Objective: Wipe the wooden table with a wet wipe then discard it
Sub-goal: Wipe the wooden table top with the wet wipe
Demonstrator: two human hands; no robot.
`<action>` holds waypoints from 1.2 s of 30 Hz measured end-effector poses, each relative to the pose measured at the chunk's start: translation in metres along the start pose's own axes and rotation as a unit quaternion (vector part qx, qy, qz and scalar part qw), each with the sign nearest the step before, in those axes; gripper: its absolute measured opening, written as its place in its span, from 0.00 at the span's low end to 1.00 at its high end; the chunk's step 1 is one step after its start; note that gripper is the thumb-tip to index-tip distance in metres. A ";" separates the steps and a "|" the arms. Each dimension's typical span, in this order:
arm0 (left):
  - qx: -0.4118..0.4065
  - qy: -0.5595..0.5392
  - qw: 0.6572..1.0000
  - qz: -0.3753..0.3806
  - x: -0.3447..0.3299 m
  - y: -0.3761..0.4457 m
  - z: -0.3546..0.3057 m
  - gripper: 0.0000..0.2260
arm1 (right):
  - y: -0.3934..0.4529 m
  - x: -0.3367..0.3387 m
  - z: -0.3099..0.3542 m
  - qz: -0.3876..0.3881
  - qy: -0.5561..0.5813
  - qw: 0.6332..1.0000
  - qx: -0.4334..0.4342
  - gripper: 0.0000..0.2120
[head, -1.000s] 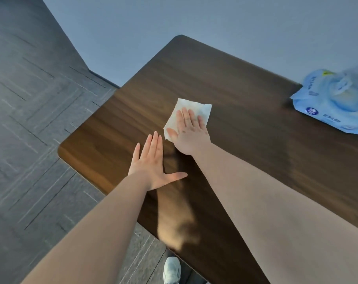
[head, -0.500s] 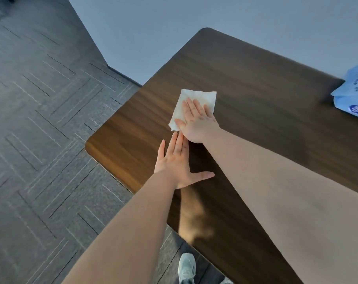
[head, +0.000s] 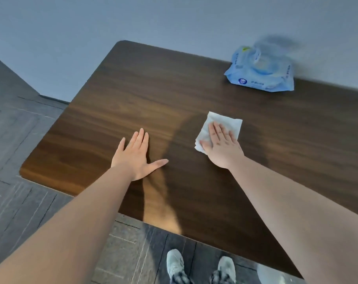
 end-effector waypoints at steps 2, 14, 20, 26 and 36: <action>-0.037 -0.003 0.999 0.000 0.001 0.000 -0.040 0.49 | -0.018 -0.005 -0.042 0.001 0.014 0.999 -0.037 0.32; -0.221 0.047 0.974 0.010 -0.020 0.012 -0.299 0.47 | -0.157 -0.045 -0.307 -0.026 0.098 0.962 -0.254 0.32; -0.261 0.090 0.961 0.025 -0.040 0.010 -0.396 0.45 | -0.216 -0.060 -0.410 -0.031 0.129 0.932 -0.337 0.32; -0.227 0.123 0.964 0.056 -0.066 0.009 -0.428 0.50 | -0.240 -0.066 -0.457 -0.034 0.131 0.918 -0.373 0.32; -0.228 0.080 0.969 0.052 -0.055 0.004 -0.420 0.48 | -0.221 -0.058 -0.425 -0.013 0.121 0.936 -0.331 0.32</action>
Point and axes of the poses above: each hand's wrist, its own y-axis towards the middle knuckle, its own x-axis out of the back of the hand, z = x × y, the point moved 4 cm from there along y, towards the middle knuckle, and after that the axes turned 5 degrees about -y, right-handed, at the moved point
